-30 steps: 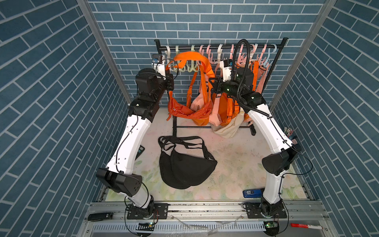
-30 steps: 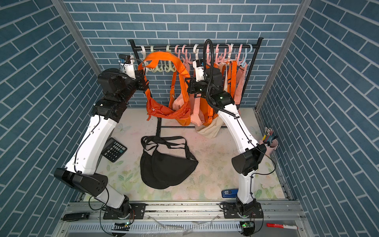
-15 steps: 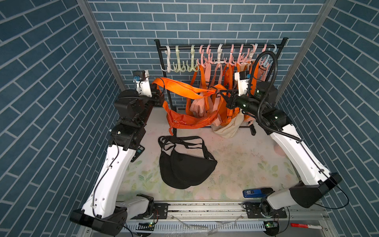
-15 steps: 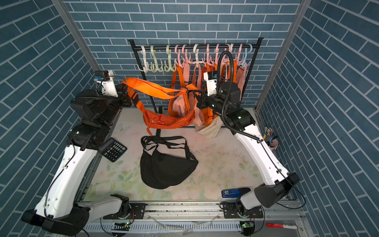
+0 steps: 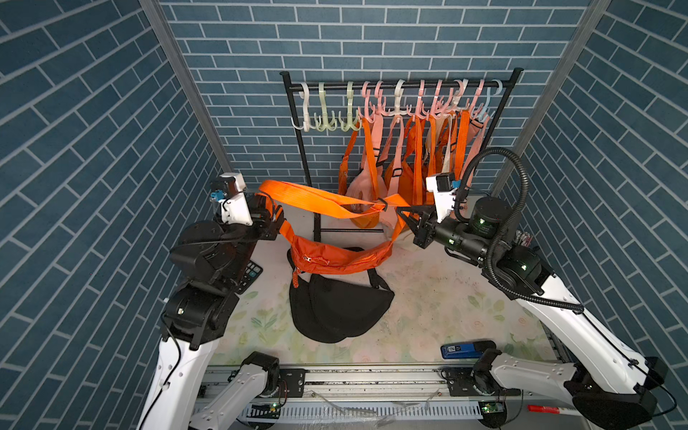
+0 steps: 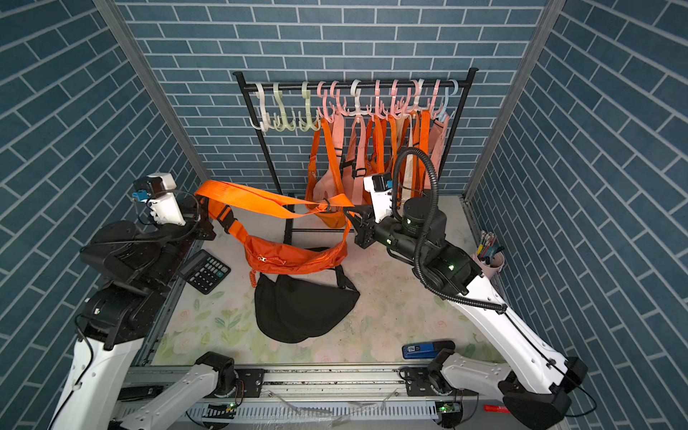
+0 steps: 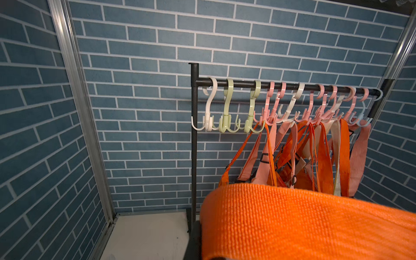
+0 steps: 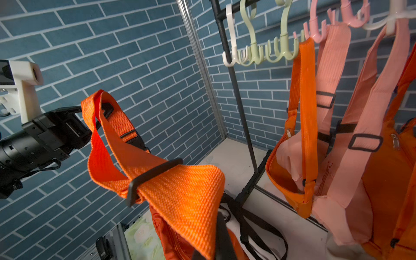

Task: Take the bag off the hook
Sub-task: Place the bag inside the bag.

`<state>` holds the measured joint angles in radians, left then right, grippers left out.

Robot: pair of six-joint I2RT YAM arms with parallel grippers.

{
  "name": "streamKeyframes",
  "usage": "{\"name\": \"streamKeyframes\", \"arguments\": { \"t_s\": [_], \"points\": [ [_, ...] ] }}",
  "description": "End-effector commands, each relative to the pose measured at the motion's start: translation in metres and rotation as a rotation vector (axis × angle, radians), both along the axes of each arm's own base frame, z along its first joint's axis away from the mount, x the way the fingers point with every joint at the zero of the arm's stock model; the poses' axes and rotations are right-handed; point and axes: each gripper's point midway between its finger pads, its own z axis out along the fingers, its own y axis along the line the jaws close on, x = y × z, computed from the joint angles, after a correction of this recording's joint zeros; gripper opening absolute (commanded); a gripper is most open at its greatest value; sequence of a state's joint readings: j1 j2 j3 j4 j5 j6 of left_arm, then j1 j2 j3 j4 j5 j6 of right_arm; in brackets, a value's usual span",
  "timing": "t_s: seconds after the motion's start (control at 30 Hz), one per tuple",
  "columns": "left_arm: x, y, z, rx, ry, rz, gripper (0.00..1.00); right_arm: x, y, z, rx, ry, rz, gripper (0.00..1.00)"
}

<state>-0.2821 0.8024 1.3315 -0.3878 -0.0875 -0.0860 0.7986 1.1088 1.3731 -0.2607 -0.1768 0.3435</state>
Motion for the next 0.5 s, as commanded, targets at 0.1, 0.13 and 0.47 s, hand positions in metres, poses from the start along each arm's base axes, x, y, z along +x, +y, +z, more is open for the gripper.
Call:
{"name": "streamKeyframes", "arguments": {
  "t_s": [0.1, 0.13, 0.47],
  "points": [
    [-0.037, 0.013, -0.030, 0.039, 0.073, 0.012, 0.00, -0.020, -0.002, -0.012, -0.029, -0.017, 0.015, 0.00],
    [-0.044, 0.015, -0.035, 0.043, 0.083, 0.012, 0.00, -0.024, -0.002, -0.016, -0.037, -0.013, 0.022, 0.00],
    [-0.102, 0.039, -0.075, 0.031, 0.125, 0.055, 0.00, -0.063, 0.005, -0.044, -0.047, -0.018, 0.088, 0.00]
  ]
}}
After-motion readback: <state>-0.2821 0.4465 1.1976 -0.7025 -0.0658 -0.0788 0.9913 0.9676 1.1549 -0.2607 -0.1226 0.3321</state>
